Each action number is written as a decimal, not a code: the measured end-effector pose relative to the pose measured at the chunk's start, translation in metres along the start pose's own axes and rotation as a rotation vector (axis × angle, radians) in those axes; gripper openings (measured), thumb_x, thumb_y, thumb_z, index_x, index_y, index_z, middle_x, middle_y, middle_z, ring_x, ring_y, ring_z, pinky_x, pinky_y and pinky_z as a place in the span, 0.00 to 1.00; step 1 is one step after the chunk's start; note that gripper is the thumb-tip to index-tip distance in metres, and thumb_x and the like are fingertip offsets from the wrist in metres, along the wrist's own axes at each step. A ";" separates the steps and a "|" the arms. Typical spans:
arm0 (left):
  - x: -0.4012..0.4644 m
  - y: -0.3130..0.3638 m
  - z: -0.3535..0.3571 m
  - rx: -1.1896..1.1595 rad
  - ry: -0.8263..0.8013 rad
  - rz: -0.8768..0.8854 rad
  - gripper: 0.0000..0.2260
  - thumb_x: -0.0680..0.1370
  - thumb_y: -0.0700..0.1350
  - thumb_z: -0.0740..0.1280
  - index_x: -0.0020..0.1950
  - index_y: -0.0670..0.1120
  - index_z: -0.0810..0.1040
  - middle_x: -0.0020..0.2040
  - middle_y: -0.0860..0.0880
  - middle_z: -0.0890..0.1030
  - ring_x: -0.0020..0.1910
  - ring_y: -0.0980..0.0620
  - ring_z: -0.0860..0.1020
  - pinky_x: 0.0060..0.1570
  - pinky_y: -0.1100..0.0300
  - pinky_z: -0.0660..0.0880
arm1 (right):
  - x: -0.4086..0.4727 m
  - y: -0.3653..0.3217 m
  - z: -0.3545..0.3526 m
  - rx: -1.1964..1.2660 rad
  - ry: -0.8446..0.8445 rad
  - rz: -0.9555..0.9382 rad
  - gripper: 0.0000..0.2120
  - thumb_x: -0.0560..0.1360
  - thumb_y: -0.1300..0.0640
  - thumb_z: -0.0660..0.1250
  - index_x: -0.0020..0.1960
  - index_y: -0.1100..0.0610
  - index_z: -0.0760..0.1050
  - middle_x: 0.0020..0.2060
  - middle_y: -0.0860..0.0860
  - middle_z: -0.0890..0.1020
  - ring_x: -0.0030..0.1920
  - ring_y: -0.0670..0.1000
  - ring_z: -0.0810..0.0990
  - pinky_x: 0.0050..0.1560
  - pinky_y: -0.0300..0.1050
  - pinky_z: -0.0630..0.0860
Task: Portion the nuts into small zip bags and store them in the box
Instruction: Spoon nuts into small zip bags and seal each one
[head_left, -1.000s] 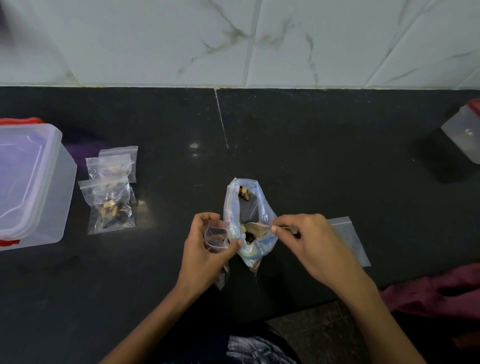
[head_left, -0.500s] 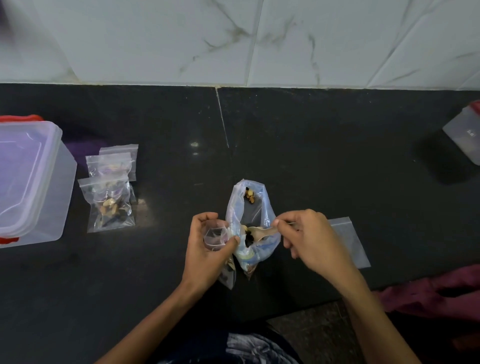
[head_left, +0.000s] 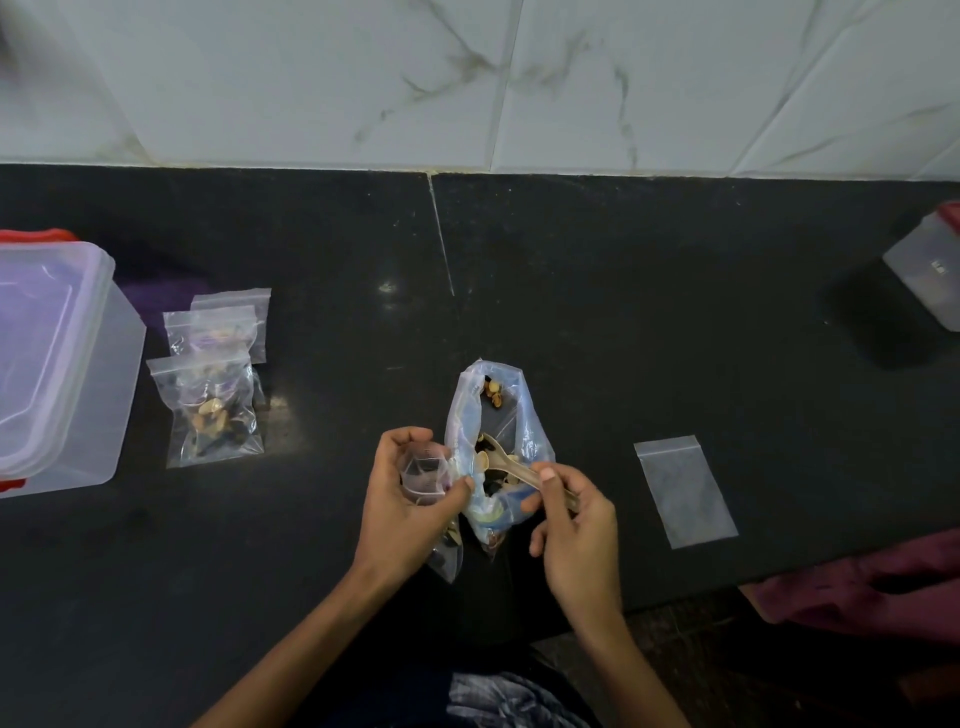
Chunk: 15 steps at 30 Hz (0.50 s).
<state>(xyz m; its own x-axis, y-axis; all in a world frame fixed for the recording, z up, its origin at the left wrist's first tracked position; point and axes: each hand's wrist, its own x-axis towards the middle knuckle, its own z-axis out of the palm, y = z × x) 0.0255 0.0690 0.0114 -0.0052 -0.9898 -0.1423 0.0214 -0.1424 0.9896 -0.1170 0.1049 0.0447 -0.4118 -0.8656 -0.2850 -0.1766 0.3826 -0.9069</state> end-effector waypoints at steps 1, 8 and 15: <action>0.000 -0.001 0.000 0.010 0.001 0.004 0.22 0.69 0.31 0.74 0.56 0.48 0.69 0.50 0.48 0.79 0.42 0.55 0.82 0.37 0.64 0.78 | -0.001 0.000 0.003 0.000 0.002 -0.005 0.10 0.81 0.55 0.58 0.52 0.53 0.77 0.32 0.50 0.79 0.22 0.43 0.71 0.24 0.34 0.68; 0.011 -0.006 -0.004 0.030 -0.040 -0.005 0.25 0.67 0.30 0.75 0.54 0.49 0.70 0.50 0.48 0.78 0.45 0.57 0.80 0.43 0.60 0.79 | 0.004 0.001 0.010 0.074 -0.017 0.061 0.10 0.81 0.56 0.57 0.52 0.54 0.77 0.31 0.49 0.77 0.23 0.42 0.71 0.25 0.36 0.68; 0.011 -0.006 -0.008 -0.028 -0.034 0.006 0.24 0.66 0.33 0.77 0.54 0.50 0.71 0.50 0.50 0.80 0.46 0.53 0.82 0.46 0.53 0.79 | -0.008 -0.005 0.004 0.218 0.063 0.066 0.11 0.82 0.57 0.55 0.51 0.54 0.77 0.31 0.49 0.76 0.21 0.42 0.68 0.21 0.34 0.66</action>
<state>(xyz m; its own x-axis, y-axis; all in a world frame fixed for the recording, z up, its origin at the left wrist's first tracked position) 0.0336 0.0591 0.0035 -0.0392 -0.9900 -0.1353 0.0492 -0.1371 0.9893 -0.1093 0.1085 0.0500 -0.4726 -0.8162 -0.3324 0.0474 0.3531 -0.9344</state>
